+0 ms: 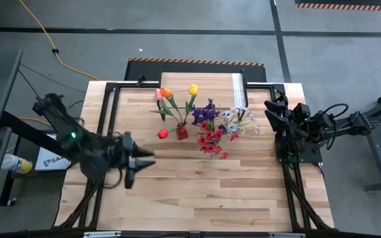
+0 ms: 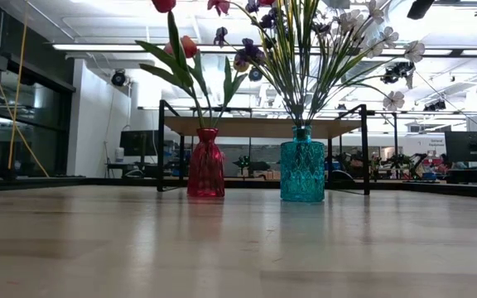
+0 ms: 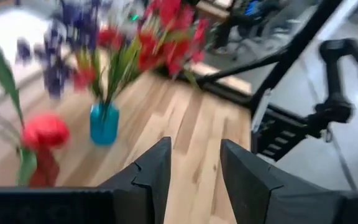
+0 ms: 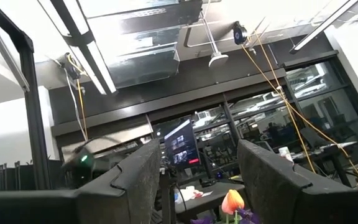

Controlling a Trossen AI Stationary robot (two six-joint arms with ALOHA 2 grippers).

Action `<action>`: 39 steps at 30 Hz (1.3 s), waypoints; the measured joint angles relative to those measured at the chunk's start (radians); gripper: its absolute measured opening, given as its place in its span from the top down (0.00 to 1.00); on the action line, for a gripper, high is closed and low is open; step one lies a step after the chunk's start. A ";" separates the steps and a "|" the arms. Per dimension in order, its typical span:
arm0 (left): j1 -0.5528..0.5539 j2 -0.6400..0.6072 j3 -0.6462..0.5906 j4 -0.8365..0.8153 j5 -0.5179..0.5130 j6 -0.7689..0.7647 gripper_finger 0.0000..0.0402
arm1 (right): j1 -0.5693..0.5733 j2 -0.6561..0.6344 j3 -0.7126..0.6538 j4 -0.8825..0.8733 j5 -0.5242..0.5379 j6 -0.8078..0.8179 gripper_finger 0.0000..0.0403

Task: Pick and place flowers into a vace then onto a shelf
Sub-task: Put the red flower vase on the shelf

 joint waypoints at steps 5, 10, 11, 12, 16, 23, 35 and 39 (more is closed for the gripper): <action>-0.008 0.131 0.000 -0.139 -0.033 -0.284 0.57 | 0.000 0.000 0.000 0.000 0.003 -0.004 0.49; -0.008 0.246 0.000 -0.249 -0.071 -0.521 0.57 | 0.000 0.000 0.000 0.000 -0.001 0.001 0.49; -0.008 0.272 0.000 -0.259 -0.086 -0.554 0.57 | 0.000 0.000 0.000 0.000 -0.004 0.002 0.49; -0.007 0.295 0.000 -0.262 -0.090 -0.577 0.57 | 0.000 0.000 0.000 -0.001 -0.007 0.003 0.49; -0.007 0.371 0.000 -0.268 -0.112 -0.630 0.57 | 0.000 0.000 0.000 -0.002 -0.008 0.003 0.49; -0.007 0.473 0.000 -0.200 -0.145 -0.649 0.57 | 0.000 0.000 0.000 -0.008 -0.009 0.003 0.49; 0.006 0.509 0.000 -0.163 -0.160 -0.649 0.45 | 0.000 0.000 0.000 -0.019 -0.043 0.048 0.49; 0.011 0.509 0.000 -0.163 -0.162 -0.647 0.26 | 0.000 0.000 0.000 -0.019 -0.058 0.049 0.49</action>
